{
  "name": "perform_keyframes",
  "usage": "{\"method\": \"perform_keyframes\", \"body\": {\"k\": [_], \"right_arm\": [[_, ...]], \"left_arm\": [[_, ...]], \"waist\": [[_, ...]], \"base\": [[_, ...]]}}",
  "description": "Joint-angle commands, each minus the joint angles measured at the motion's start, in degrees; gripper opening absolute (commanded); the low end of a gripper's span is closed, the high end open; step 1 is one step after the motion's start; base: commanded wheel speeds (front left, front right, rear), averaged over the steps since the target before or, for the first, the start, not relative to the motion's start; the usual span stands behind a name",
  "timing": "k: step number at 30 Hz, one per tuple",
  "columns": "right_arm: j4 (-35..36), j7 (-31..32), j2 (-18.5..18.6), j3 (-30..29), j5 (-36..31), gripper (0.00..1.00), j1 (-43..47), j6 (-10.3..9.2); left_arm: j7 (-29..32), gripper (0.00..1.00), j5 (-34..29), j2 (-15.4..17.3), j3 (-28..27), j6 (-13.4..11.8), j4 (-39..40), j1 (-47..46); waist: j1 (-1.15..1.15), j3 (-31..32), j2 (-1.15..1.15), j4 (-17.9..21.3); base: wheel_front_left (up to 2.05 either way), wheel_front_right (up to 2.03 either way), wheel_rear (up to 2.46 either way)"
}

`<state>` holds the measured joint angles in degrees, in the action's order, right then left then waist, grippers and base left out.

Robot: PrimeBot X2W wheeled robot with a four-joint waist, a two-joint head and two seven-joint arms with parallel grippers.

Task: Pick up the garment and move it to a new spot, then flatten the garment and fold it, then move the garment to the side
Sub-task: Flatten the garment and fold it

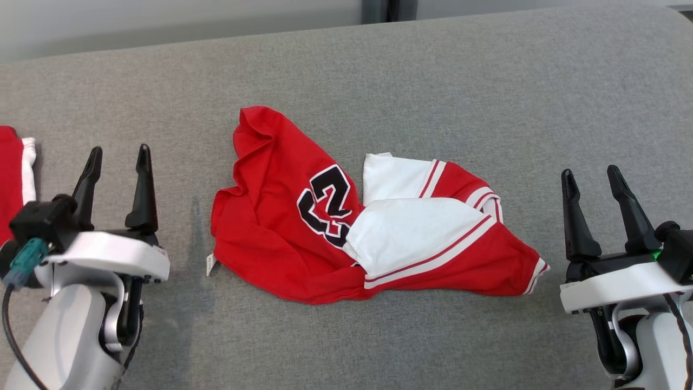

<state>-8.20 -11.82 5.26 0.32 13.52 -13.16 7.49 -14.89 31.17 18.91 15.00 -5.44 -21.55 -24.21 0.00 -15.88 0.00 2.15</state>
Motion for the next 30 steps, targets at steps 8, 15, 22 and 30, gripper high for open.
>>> {"method": "perform_keyframes", "body": {"k": [8, 15, 22, 30], "right_arm": [[0.64, 1.48, 0.95, 0.69, -0.93, 1.0, 2.31, 0.0], [1.41, 2.27, 0.87, 0.53, -0.83, 1.0, 3.92, -0.01], [2.22, 2.99, 0.94, 0.97, -0.53, 1.0, 3.99, 0.0], [2.9, 2.9, 0.55, 2.37, 0.17, 1.0, 2.72, -0.01]], "left_arm": [[0.34, 1.0, -0.97, 1.78, -2.28, -4.48, 14.79, 13.23], [2.84, 1.0, -0.91, 2.43, -1.92, -7.09, 22.11, 18.77], [4.37, 1.0, -1.45, 3.0, -1.03, -7.5, 24.49, 18.94], [9.36, 1.0, 0.4, 2.68, 4.18, 0.42, 15.58, 8.14]], "waist": [[0.0, 2.96, 0.0, -1.54], [0.0, 3.98, 0.0, -2.13], [0.0, 4.21, 0.0, -1.96], [0.0, 1.73, 0.0, -0.08]], "base": [[0.0, 0.0, 0.0], [0.0, 0.0, 0.0], [0.0, 0.0, 0.0], [0.0, 0.0, 0.0]]}}
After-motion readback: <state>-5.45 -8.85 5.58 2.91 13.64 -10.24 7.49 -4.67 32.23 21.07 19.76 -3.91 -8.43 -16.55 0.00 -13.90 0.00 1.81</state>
